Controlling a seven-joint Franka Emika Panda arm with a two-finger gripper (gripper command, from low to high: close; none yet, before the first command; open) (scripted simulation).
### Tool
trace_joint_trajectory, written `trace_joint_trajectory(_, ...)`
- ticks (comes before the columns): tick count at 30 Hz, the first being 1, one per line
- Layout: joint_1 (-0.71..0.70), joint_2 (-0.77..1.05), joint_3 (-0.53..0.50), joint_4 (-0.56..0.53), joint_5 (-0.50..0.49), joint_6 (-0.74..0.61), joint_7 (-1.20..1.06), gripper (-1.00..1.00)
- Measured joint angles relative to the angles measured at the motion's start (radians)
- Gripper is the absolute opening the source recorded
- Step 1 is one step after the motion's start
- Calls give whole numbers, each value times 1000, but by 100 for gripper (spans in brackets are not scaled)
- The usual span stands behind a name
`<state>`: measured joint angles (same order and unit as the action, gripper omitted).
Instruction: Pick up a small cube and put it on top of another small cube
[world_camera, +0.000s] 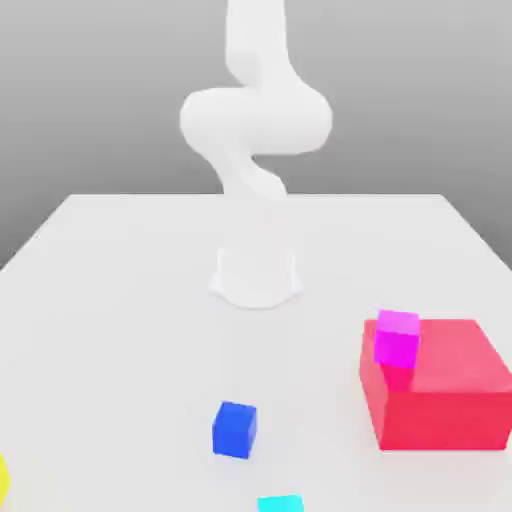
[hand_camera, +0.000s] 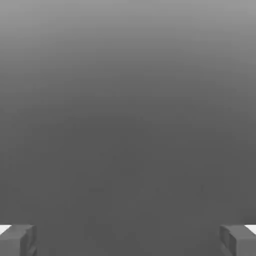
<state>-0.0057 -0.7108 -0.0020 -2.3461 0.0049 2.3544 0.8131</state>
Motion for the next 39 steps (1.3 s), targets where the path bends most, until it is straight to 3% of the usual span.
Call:
trace_joint_trajectory(21,-44,770,-16,-390,3,469,140,0)
trace_joint_trajectory(27,-50,987,-9,-371,12,639,139,0)
trace_joint_trajectory(28,-52,1019,-6,-365,14,665,137,-100)
trace_joint_trajectory(35,-54,1025,-5,-364,10,670,140,-100)
trace_joint_trajectory(39,-51,905,-10,-387,2,573,147,-100)
